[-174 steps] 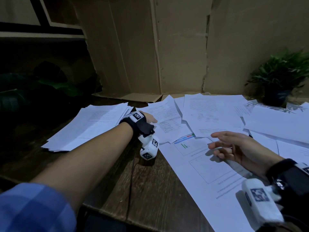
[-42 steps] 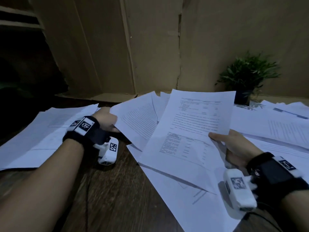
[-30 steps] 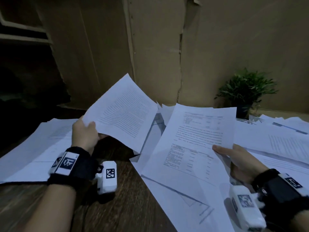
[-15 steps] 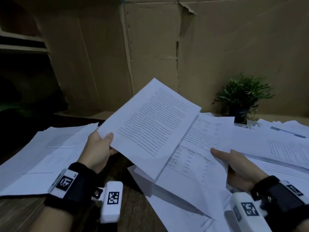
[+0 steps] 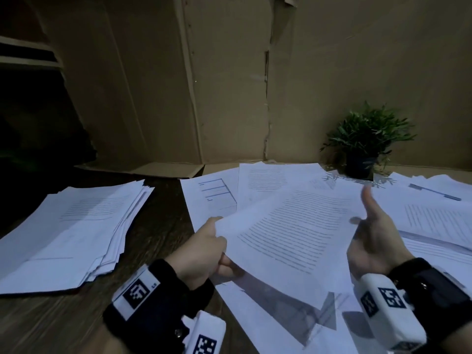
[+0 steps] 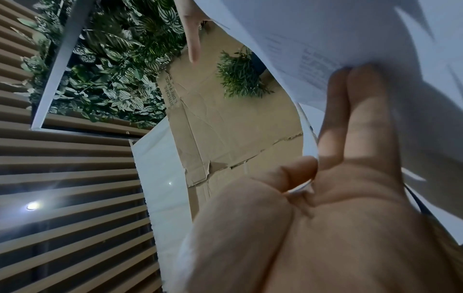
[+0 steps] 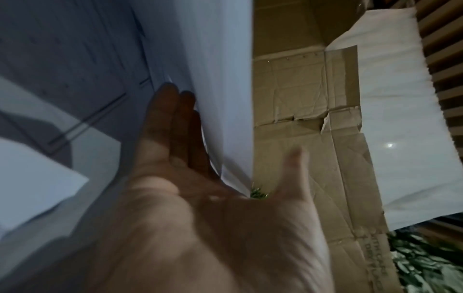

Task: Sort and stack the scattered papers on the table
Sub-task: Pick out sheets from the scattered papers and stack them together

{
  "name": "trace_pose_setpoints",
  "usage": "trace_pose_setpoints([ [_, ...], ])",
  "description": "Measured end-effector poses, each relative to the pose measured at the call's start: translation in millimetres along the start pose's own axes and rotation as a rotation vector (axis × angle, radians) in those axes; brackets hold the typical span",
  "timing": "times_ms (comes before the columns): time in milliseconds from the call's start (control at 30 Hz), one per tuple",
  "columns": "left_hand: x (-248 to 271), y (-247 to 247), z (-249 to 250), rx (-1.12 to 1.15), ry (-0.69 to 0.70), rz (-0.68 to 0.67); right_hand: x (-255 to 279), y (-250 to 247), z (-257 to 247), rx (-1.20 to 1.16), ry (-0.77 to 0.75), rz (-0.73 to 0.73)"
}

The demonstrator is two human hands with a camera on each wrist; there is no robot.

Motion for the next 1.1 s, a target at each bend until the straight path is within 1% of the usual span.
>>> trace_pose_setpoints([
  [33,0.5,-1.4,1.8,-0.007,0.009,0.008,0.2,1.2,2.4,0.106,0.03,0.045],
  [100,2.4,-2.5,3.7,-0.038,0.017,-0.013,1.2,-6.4,5.7,0.329,0.075,0.21],
  [167,6.6,-4.4,10.5,-0.077,0.006,-0.054,3.8,-6.8,2.4,0.411,0.004,0.258],
  [233,6.7,-17.9,20.3,-0.048,0.013,-0.017,2.1,-1.3,1.7,0.373,-0.054,0.187],
  [300,5.2,-37.8,27.1,-0.046,0.039,0.03,5.3,16.7,0.3,0.336,-0.097,0.091],
  [333,3.8,-45.5,28.2,-0.061,0.05,0.037,5.4,30.3,0.4,0.345,-0.104,0.014],
  [400,3.0,-49.0,27.4,-0.029,0.047,-0.011,2.3,59.2,2.2,0.423,-0.103,-0.084],
  [467,0.4,-42.6,24.2,0.102,0.032,-0.109,-2.2,89.3,8.4,0.464,-0.076,-0.186],
  [533,2.2,-35.3,28.6,0.255,0.066,-0.193,-12.3,107.9,13.3,0.476,-0.046,-0.23],
  [600,4.3,-31.3,31.5,0.377,0.086,-0.241,-27.8,112.9,14.4,0.48,-0.01,-0.205],
  [633,5.4,-30.4,33.2,0.411,0.092,-0.247,-35.7,113.3,15.2,0.522,0.008,-0.175],
  [700,4.6,-37.6,39.1,0.458,0.144,-0.184,-51.1,105.0,17.2,0.647,0.022,-0.068],
  [767,1.3,-51.7,42.1,0.408,0.222,-0.076,-62.8,90.8,11.9,0.818,-0.06,0.102],
  [800,-0.6,-57.3,41.7,0.346,0.24,-0.043,-66.0,87.1,8.6,0.874,-0.124,0.165],
  [833,-1.8,-60.8,39.7,0.278,0.239,-0.029,-67.1,87.7,6.8,0.911,-0.179,0.196],
  [900,-2.8,-64.0,31.7,0.165,0.209,-0.018,-67.3,94.7,5.9,1.014,-0.212,0.212],
  [967,-5.4,-69.8,25.8,0.064,0.207,0.028,-69.5,100.1,7.6,1.077,-0.162,0.146],
  [1000,-6.6,-73.5,26.1,0.04,0.227,0.063,-70.1,100.4,8.6,1.063,-0.125,0.097],
  [1033,-6.6,-77.6,27.9,0.046,0.261,0.1,-70.4,99.0,7.6,1.064,-0.097,0.071],
  [1100,-6.3,-85.8,33.4,0.123,0.344,0.147,-69.9,89.2,5.1,1.114,-0.067,0.09],
])
Point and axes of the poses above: each hand's wrist, its own x-axis away from the middle knuckle, its own y-axis out of the palm, z = x × y, the point moved 7 cm from there along -x, towards the middle knuckle, and after that the axes turned 7 degrees about y, right-handed, at the moved point
